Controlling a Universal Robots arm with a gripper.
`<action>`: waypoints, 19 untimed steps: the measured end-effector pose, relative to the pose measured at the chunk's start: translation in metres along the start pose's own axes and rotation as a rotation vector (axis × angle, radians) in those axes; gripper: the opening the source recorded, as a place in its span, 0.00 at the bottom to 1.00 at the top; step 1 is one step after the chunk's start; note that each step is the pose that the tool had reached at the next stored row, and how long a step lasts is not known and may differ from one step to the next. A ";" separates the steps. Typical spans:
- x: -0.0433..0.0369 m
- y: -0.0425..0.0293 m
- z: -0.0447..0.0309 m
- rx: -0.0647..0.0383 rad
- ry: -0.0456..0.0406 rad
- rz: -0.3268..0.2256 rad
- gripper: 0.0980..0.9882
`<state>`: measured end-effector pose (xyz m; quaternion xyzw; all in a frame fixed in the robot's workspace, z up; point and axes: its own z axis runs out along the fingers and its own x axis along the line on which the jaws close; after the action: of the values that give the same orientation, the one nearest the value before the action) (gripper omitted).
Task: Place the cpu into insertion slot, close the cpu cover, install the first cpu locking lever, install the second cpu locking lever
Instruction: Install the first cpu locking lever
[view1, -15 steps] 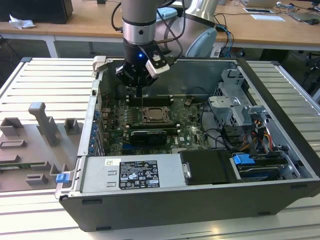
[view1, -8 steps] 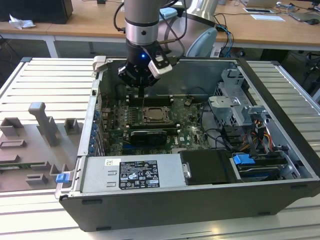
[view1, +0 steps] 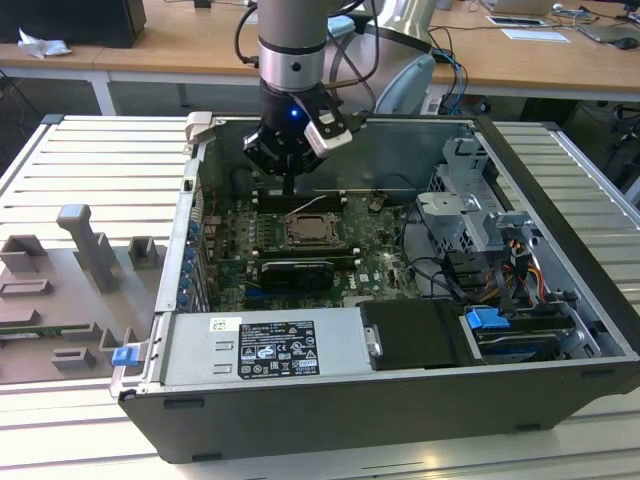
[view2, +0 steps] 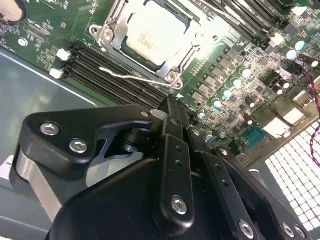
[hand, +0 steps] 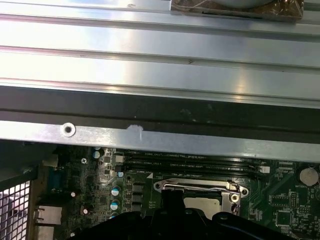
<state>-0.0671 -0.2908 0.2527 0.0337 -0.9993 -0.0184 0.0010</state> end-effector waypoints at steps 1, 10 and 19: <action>-0.0007 0.0000 0.0001 0.000 0.0000 0.000 0.01; -0.0057 -0.0004 0.0019 0.000 0.0001 0.000 0.01; -0.0062 -0.0021 0.0048 -0.032 -0.0021 0.000 0.01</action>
<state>-0.0608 -0.2923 0.2479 0.0336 -0.9988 -0.0344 0.0005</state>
